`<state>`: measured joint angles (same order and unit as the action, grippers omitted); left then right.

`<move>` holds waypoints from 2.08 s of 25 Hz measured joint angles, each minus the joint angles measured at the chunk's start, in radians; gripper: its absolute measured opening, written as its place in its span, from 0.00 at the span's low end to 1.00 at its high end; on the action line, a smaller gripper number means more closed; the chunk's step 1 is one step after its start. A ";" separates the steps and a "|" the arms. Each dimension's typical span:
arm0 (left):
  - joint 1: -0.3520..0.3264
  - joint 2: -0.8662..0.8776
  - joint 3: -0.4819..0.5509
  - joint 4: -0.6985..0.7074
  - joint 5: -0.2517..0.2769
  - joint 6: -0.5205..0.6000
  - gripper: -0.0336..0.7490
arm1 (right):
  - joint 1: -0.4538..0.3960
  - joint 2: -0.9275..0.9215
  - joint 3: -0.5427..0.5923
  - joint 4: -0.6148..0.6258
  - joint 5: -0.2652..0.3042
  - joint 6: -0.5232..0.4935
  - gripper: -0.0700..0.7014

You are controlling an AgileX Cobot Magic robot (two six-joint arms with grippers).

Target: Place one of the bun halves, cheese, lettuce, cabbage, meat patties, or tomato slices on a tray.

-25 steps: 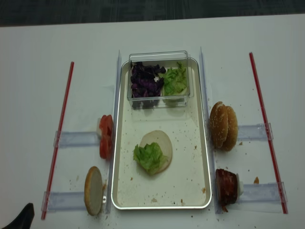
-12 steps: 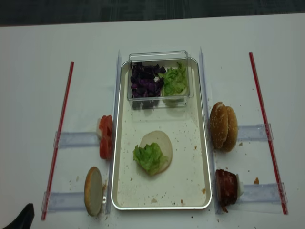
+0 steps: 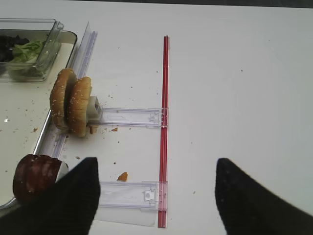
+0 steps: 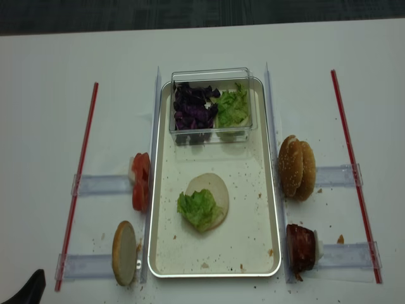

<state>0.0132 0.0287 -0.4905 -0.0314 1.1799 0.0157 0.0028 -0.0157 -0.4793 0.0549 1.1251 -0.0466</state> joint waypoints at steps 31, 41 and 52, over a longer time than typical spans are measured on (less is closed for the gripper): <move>0.000 0.000 0.000 0.000 0.000 0.000 0.81 | 0.000 0.000 0.000 0.000 0.002 0.008 0.77; 0.000 0.000 0.000 0.000 0.000 0.000 0.81 | 0.000 0.000 0.000 -0.002 0.002 0.008 0.77; 0.000 0.000 0.000 0.000 0.000 0.000 0.81 | 0.000 0.000 0.000 -0.002 0.002 0.008 0.77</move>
<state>0.0132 0.0287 -0.4905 -0.0314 1.1799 0.0157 0.0028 -0.0157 -0.4793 0.0531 1.1273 -0.0382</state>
